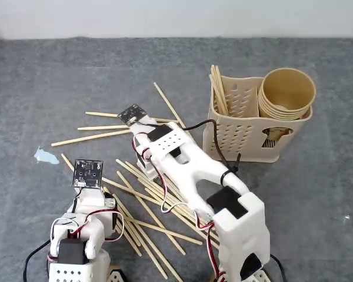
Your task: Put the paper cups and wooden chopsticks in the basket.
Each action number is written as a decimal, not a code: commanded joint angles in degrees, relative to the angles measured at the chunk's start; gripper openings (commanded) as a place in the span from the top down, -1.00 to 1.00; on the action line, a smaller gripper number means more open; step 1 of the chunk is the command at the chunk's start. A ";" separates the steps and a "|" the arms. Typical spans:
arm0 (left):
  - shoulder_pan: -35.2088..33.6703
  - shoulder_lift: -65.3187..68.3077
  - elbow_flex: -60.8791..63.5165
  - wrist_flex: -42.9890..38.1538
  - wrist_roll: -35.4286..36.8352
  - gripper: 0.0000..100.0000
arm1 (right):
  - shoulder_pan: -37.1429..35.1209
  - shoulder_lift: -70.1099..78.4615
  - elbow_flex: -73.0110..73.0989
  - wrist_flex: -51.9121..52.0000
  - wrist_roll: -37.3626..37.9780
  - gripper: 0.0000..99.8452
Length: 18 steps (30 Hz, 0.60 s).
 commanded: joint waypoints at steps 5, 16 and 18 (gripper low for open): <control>0.09 -0.97 -0.48 0.18 0.62 0.97 | 1.36 -1.80 -4.13 6.81 0.00 0.98; 0.09 -0.97 -0.48 0.18 0.62 0.97 | 1.01 -16.75 -6.33 12.00 3.25 0.98; 0.09 -0.97 -0.48 0.18 0.62 0.97 | 1.01 -20.26 -6.33 12.18 3.25 0.98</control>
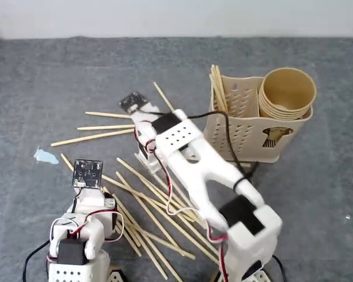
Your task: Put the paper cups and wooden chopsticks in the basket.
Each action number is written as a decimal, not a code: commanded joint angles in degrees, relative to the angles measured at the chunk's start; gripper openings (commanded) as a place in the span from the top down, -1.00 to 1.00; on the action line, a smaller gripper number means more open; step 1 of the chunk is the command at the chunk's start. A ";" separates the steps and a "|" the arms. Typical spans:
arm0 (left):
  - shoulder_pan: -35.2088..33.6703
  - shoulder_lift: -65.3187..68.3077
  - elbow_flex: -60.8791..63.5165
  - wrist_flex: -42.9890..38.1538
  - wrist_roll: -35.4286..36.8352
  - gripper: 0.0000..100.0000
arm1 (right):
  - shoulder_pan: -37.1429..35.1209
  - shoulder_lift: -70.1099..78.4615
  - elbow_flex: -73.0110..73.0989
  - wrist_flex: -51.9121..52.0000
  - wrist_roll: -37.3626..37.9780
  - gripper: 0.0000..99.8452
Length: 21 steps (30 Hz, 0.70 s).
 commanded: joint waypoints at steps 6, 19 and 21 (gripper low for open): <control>0.09 -0.97 -0.48 0.18 0.62 0.97 | 0.40 -19.47 -2.90 4.00 1.14 0.98; 0.09 -0.97 -0.48 0.18 0.62 0.97 | 3.12 -46.37 -9.85 4.97 6.07 0.98; 0.09 -0.97 -0.48 0.18 0.62 0.97 | 5.49 -47.25 -12.84 4.53 6.07 0.98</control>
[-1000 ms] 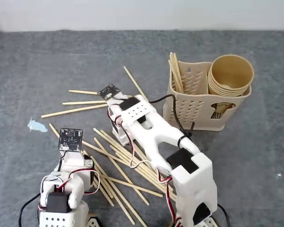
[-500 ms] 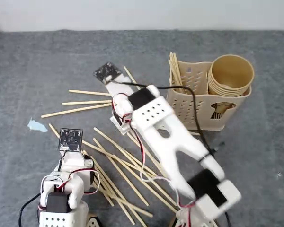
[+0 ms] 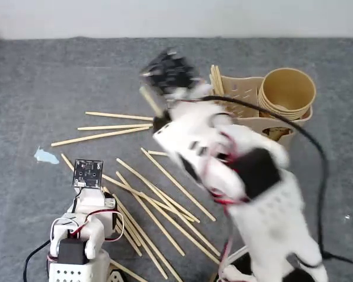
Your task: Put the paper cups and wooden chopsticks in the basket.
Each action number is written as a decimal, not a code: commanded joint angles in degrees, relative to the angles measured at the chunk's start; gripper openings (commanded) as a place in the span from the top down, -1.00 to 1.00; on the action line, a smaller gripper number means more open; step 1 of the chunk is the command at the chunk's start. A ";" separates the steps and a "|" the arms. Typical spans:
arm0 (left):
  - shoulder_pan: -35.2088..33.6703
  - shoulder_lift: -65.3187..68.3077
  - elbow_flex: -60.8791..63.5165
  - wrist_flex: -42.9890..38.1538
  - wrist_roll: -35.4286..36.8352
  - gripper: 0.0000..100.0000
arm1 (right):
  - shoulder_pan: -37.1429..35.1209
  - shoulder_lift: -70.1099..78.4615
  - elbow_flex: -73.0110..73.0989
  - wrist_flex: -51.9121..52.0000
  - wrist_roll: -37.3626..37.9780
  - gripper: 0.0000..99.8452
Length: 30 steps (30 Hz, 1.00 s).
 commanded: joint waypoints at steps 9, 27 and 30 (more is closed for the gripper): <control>0.09 -0.97 -0.48 0.18 0.62 0.97 | 14.29 -4.09 -11.08 -12.09 2.99 0.98; 0.09 -0.97 -0.48 0.18 0.62 0.97 | 26.33 -6.29 23.38 -48.92 2.11 0.98; 0.09 -0.97 -0.48 0.18 0.62 0.97 | 26.24 -9.45 29.54 -53.58 -0.09 0.98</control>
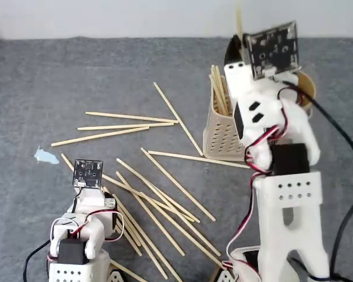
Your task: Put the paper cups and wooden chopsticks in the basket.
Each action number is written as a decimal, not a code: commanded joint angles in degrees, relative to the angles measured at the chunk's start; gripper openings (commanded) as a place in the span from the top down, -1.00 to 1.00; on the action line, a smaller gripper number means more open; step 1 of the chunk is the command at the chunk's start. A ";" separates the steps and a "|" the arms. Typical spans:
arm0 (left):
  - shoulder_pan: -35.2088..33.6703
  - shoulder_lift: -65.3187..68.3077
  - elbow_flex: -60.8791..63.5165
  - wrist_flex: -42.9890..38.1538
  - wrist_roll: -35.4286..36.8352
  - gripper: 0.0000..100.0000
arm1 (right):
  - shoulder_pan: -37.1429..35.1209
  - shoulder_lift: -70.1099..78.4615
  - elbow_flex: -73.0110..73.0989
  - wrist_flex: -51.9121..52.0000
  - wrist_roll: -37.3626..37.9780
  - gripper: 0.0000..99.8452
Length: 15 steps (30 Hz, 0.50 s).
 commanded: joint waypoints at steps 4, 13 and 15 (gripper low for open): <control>0.09 -0.97 -0.48 0.18 0.62 0.97 | 0.40 -5.93 3.43 -3.03 -4.13 0.87; 0.09 -0.97 -0.48 0.18 0.62 0.97 | -1.63 -6.02 -4.48 9.01 -4.04 0.65; 0.09 -0.97 -0.48 0.18 0.62 0.97 | -3.38 -5.93 -7.47 13.14 -4.13 0.65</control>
